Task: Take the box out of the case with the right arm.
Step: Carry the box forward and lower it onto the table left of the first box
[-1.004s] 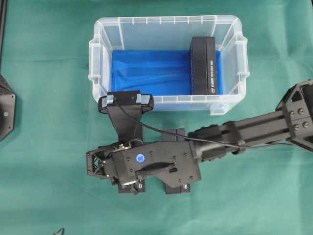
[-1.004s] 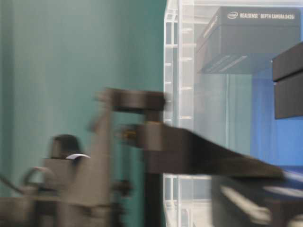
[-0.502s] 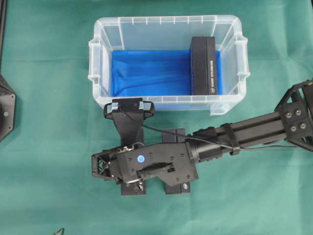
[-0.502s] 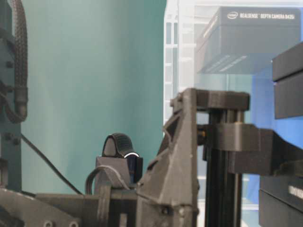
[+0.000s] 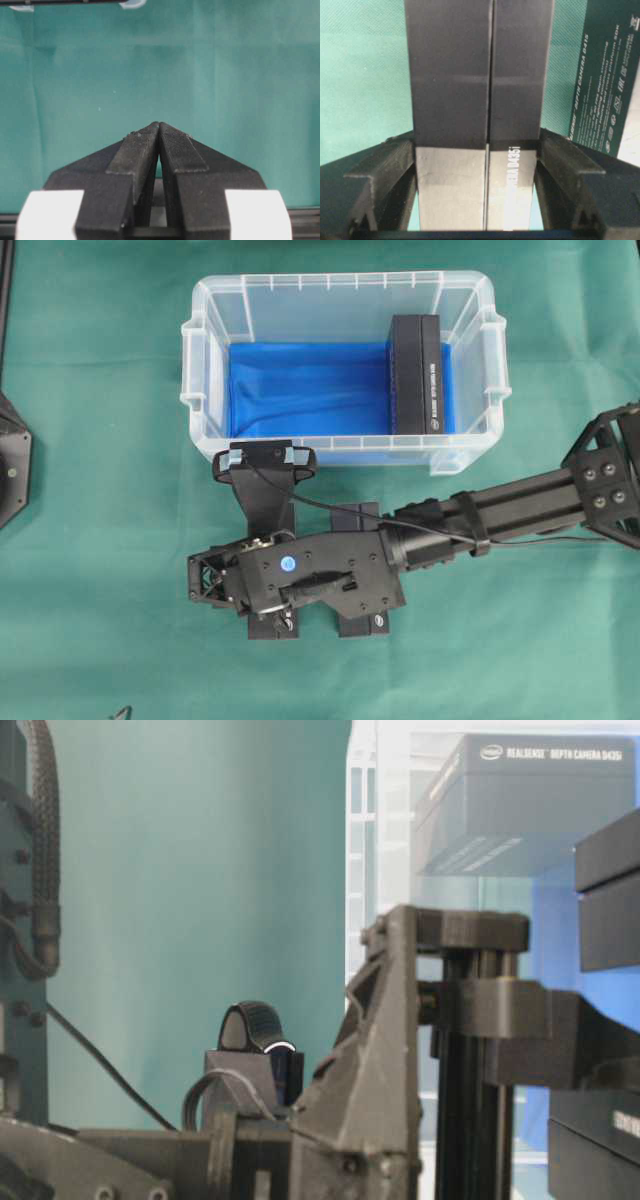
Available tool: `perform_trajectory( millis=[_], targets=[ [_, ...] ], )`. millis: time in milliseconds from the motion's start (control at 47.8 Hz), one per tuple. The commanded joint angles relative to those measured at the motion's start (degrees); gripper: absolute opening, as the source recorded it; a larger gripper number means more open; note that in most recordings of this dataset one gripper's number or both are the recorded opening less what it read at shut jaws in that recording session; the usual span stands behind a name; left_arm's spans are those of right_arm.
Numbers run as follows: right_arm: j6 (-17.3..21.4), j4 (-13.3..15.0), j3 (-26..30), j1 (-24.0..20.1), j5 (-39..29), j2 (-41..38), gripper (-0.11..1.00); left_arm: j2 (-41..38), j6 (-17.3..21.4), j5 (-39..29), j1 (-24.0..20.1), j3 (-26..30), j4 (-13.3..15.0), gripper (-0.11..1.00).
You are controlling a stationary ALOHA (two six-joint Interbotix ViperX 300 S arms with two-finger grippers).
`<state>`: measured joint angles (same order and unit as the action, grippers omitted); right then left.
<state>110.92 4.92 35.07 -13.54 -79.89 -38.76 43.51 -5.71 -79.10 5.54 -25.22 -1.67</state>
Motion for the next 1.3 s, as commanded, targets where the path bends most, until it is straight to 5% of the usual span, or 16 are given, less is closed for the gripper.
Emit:
perform_trajectory(
  millis=[0,105,1276],
  targets=[
    [0.0,-0.09,0.62,0.09,0.62,1.93,0.84,-0.18,0.09,0.35,0.18,1.67,-0.09,0.0],
    [0.09,-0.09,0.62,0.09,1.14,2.02,0.94,-0.18,0.18,0.26,0.18,1.67,-0.09,0.0],
    [-0.7,2.9,2.72,1.14,-6.42,9.67,0.9,-0.18,0.18,0.0,0.18,1.67,-0.09,0.0]
  ],
)
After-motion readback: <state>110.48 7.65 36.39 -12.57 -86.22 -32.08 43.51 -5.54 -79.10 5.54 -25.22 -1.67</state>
